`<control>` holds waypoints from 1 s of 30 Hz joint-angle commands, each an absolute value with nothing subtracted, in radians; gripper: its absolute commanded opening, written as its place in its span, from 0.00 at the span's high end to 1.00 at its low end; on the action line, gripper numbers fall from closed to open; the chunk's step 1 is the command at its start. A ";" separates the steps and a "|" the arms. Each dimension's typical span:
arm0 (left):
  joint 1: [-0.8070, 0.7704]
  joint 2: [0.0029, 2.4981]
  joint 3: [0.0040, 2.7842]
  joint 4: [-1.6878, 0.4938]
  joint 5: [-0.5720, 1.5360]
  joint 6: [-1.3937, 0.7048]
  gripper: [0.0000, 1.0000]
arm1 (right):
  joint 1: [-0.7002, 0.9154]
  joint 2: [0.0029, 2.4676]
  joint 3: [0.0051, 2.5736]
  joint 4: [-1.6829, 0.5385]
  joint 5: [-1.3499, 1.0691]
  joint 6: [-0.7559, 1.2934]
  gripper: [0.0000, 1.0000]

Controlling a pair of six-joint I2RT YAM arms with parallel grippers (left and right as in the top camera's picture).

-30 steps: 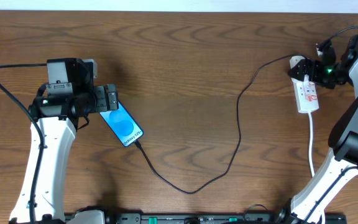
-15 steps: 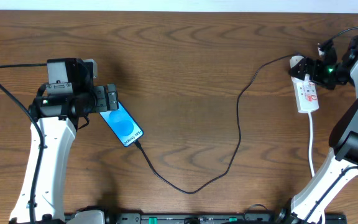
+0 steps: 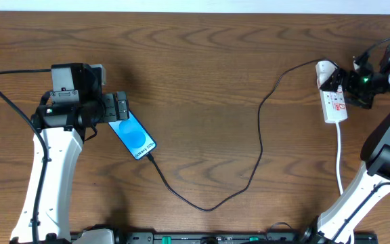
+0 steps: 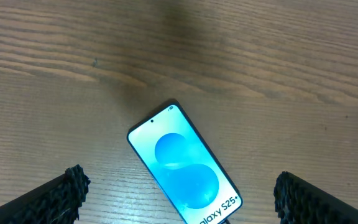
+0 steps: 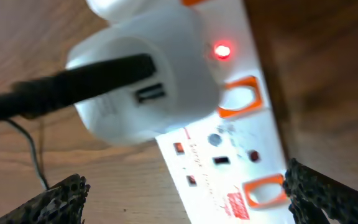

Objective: Plug charger to phone and switch on socket

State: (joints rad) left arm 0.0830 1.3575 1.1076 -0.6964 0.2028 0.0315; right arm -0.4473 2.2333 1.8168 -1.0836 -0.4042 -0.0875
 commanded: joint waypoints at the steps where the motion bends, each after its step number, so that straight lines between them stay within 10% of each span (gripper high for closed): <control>1: 0.083 1.352 1.123 -0.695 0.190 0.048 0.02 | -0.453 2.135 1.838 -1.093 -0.322 -0.032 0.01; 30: 0.083 1.352 1.123 -0.695 0.189 0.048 0.02 | -0.451 1.691 1.838 -1.214 -0.186 0.100 0.01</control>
State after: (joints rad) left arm 0.0830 1.3575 1.1076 -0.6960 0.2028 0.0315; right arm -0.4484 1.6966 1.8206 -1.2079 -0.1921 0.0875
